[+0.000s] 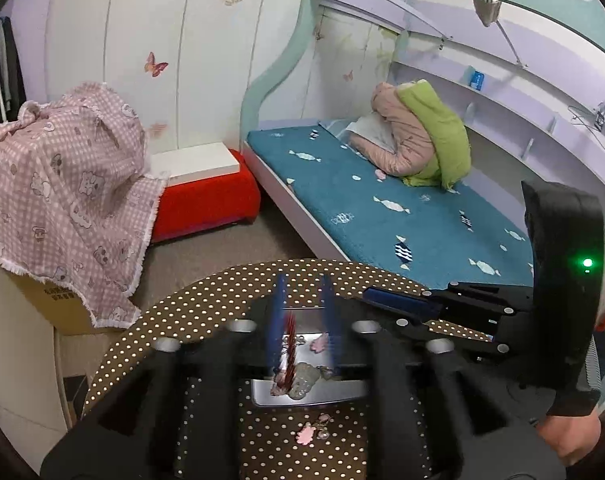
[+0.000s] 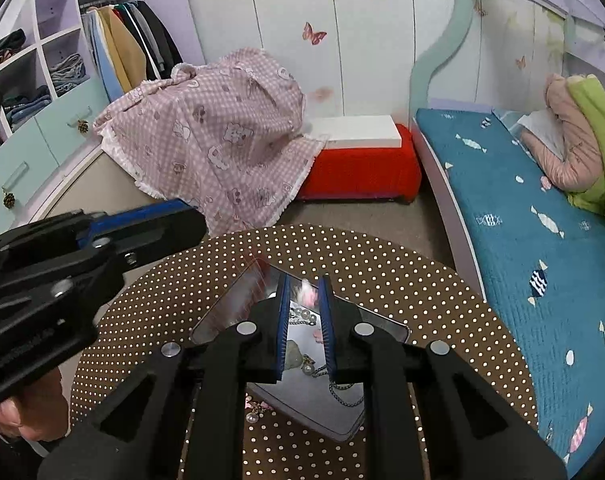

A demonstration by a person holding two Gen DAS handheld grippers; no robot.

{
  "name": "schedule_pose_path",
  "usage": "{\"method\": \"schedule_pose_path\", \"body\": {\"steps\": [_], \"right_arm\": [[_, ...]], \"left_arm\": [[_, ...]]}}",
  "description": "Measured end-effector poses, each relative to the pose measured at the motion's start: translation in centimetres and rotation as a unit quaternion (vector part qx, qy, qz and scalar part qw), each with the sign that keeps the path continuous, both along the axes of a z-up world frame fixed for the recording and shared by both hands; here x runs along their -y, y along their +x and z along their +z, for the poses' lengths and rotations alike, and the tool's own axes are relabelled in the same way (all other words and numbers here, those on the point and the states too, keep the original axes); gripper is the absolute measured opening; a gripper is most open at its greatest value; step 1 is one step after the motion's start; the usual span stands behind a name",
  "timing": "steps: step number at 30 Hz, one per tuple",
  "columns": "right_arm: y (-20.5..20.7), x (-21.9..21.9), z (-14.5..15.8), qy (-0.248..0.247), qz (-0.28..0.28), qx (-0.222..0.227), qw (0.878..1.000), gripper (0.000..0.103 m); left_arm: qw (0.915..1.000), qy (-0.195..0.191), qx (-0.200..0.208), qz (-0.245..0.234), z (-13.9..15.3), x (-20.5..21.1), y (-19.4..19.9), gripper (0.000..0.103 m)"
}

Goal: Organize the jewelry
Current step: 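Open both tools to drop the bracelet and charm into the box, then withdraw both open tools from the metal box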

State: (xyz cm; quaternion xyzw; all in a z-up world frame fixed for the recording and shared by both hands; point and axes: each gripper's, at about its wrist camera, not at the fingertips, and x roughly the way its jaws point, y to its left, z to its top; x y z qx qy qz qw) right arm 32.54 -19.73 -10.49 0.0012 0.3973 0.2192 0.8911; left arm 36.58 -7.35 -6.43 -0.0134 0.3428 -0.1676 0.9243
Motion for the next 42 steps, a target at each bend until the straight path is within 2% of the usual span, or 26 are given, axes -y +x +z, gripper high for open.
{"method": "schedule_pose_path", "body": {"steps": [1,2,3,4,5,6,7,8,15,25,42], "right_arm": [[0.0,0.1,-0.1,0.001,-0.003,-0.001,1.000,0.024],[0.1,0.2,-0.1,0.002,-0.006,-0.001,1.000,0.028],[0.2,0.3,-0.1,0.003,-0.008,-0.001,1.000,0.035],[0.1,0.5,-0.1,0.004,-0.012,0.000,1.000,0.051],[0.0,0.7,0.0,0.007,-0.017,0.005,1.000,0.062],[0.0,0.8,0.2,0.010,-0.021,0.011,1.000,0.082],[-0.2,1.0,0.4,0.013,-0.026,0.017,0.999,0.094],[-0.3,1.2,0.5,0.014,-0.033,0.020,0.999,0.096],[-1.1,2.5,1.6,0.022,-0.075,0.039,0.996,0.095],[-5.0,3.0,4.5,0.030,-0.084,0.086,0.992,0.095],[-12.1,3.3,9.3,0.041,-0.083,0.154,0.984,0.095]], "left_arm": [[1.0000,0.002,0.006,0.007,0.1,-0.2,-0.1,0.054],[0.9998,0.004,0.011,0.013,0.2,-0.4,-0.3,0.070],[0.9997,0.005,0.017,0.019,0.4,-0.6,-0.4,0.080],[0.9994,0.005,0.023,0.027,0.6,-0.9,-0.6,0.082],[0.9990,0.007,0.028,0.034,0.9,-1.2,-0.8,0.089],[0.9985,0.007,0.034,0.042,1.2,-1.6,-1.0,0.092],[0.9980,0.008,0.039,0.049,1.5,-1.9,-1.2,0.093],[0.9975,0.009,0.042,0.056,1.8,-2.1,-1.3,0.094],[0.9928,0.016,0.079,0.089,4.1,-3.9,-4.2,0.098],[0.9878,0.002,0.111,0.109,6.4,-5.5,-9.1,0.098],[0.9830,0.002,0.123,0.137,6.5,-6.8,-14.5,0.098]]}}
